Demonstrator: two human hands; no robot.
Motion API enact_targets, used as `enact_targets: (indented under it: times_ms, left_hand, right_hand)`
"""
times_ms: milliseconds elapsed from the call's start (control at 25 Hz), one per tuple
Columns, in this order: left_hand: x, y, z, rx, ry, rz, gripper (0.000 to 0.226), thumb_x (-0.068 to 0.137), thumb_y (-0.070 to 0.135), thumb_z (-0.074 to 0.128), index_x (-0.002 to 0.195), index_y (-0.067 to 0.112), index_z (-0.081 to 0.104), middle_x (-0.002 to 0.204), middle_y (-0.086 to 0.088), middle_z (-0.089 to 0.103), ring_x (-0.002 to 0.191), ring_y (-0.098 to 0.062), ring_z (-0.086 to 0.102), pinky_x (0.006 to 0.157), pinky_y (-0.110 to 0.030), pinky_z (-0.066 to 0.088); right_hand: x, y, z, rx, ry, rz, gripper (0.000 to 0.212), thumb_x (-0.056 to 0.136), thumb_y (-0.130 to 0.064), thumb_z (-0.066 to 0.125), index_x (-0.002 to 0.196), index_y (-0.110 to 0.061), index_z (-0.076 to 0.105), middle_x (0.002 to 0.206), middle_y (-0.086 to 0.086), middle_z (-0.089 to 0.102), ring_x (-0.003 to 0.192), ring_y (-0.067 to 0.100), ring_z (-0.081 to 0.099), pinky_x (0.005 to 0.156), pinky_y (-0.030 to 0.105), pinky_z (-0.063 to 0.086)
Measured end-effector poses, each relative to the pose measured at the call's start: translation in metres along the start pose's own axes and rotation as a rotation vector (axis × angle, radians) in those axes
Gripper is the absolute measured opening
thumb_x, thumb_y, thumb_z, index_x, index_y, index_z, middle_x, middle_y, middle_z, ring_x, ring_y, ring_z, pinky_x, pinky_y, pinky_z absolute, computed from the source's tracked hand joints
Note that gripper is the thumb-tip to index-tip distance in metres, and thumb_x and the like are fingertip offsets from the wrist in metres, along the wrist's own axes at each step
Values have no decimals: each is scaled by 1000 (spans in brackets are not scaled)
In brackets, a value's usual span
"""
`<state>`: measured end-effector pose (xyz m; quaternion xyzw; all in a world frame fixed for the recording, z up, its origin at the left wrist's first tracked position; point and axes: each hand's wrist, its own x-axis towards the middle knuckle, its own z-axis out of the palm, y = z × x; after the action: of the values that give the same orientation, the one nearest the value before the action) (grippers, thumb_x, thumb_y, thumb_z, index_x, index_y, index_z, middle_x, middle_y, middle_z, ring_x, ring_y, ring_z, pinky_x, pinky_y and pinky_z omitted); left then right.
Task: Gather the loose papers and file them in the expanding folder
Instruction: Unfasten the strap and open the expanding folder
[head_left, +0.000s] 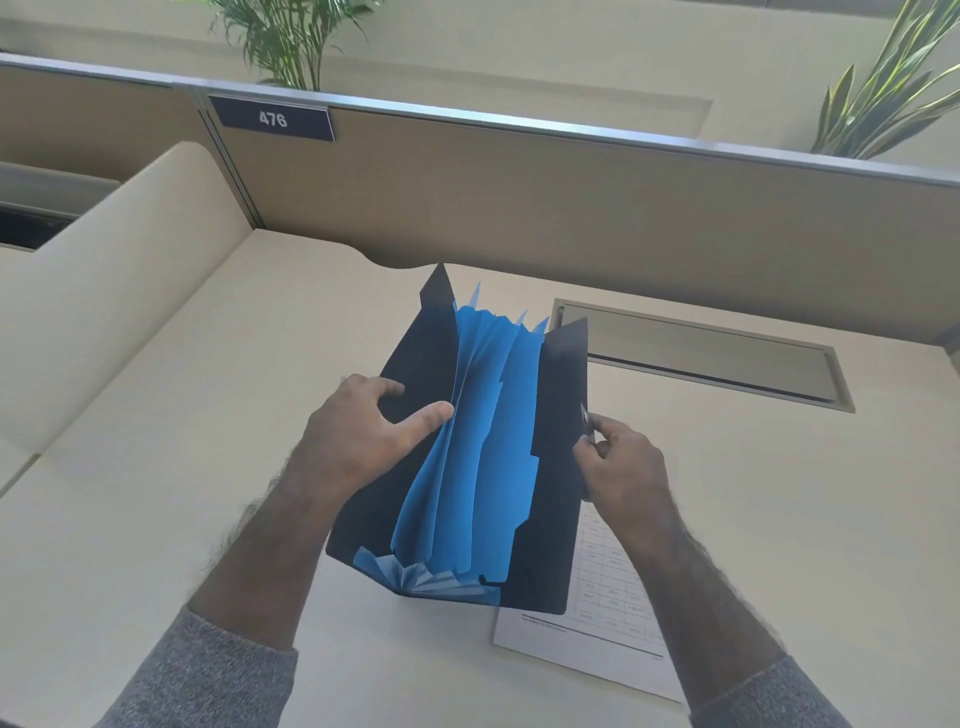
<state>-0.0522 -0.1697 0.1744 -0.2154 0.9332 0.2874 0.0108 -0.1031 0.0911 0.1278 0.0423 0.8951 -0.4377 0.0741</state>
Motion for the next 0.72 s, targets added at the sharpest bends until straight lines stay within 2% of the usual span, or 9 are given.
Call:
enact_targets:
  times_ms: [120, 200, 280, 360, 440, 480, 600, 680, 720]
  left_hand:
    - [1, 1, 2, -41, -43, 27, 74, 66, 75, 63, 125, 29, 59, 128, 6, 53, 108, -14, 55, 85, -29, 39]
    - [1, 1, 2, -61, -73, 38, 54, 78, 54, 64, 126, 30, 58, 130, 5, 53, 102, -11, 56, 85, -26, 38]
    - [0, 5, 2, -45, -75, 34, 44, 82, 31, 58, 126, 33, 55, 126, 5, 54, 84, -8, 58, 78, -26, 39]
    - [-4, 10, 3, -49, -70, 67, 55, 79, 15, 50, 127, 42, 46, 120, 8, 54, 76, -10, 58, 72, -28, 39]
    - [-10, 15, 6, -58, -83, 142, 70, 77, 6, 42, 129, 52, 37, 123, 15, 48, 86, -16, 58, 72, -27, 40]
    - [-12, 17, 9, -32, -87, 170, 72, 77, 3, 39, 129, 52, 41, 127, 16, 46, 92, -19, 59, 74, -26, 42]
    - [-10, 25, 19, 138, -83, 174, 52, 84, 6, 40, 124, 31, 61, 136, 6, 50, 104, -25, 60, 85, -30, 45]
    - [-11, 30, 23, 226, -82, 156, 41, 90, 29, 52, 131, 22, 57, 135, 3, 52, 108, -26, 59, 90, -32, 43]
    - [-12, 32, 25, 249, -89, 153, 55, 86, 46, 60, 134, 21, 54, 134, 4, 52, 109, -25, 60, 90, -33, 44]
  right_hand:
    - [1, 4, -1, 18, -6, 19, 42, 90, -24, 52, 130, -23, 61, 70, -4, 65, 60, 16, 59, 72, 43, 62]
    - [0, 5, -2, 30, -7, 25, 41, 90, -23, 52, 130, -23, 61, 68, -5, 66, 58, 16, 61, 70, 42, 63]
    - [0, 6, -2, 51, -7, 28, 41, 91, -22, 53, 130, -22, 61, 69, -4, 67, 58, 17, 63, 69, 43, 63]
    - [-1, 8, -1, 84, -6, 38, 40, 91, -22, 53, 130, -21, 61, 70, -3, 69, 56, 17, 63, 67, 43, 63]
    - [-2, 9, 0, 118, -8, 40, 39, 90, -21, 54, 129, -22, 62, 62, -7, 65, 53, 15, 61, 66, 43, 63]
    - [-3, 10, 0, 132, -11, 31, 39, 90, -21, 55, 128, -22, 63, 57, -10, 61, 52, 15, 59, 65, 44, 63]
    - [-5, 10, 0, 163, -25, -13, 37, 91, -21, 55, 127, -22, 63, 45, -10, 48, 50, 13, 53, 61, 41, 63]
    - [-5, 9, 1, 191, -28, -30, 35, 92, -20, 56, 126, -21, 64, 46, -9, 52, 47, 10, 55, 53, 27, 60]
    - [-6, 8, 1, 218, -48, -40, 34, 92, -21, 57, 125, -21, 65, 50, -8, 60, 46, 8, 60, 51, 21, 57]
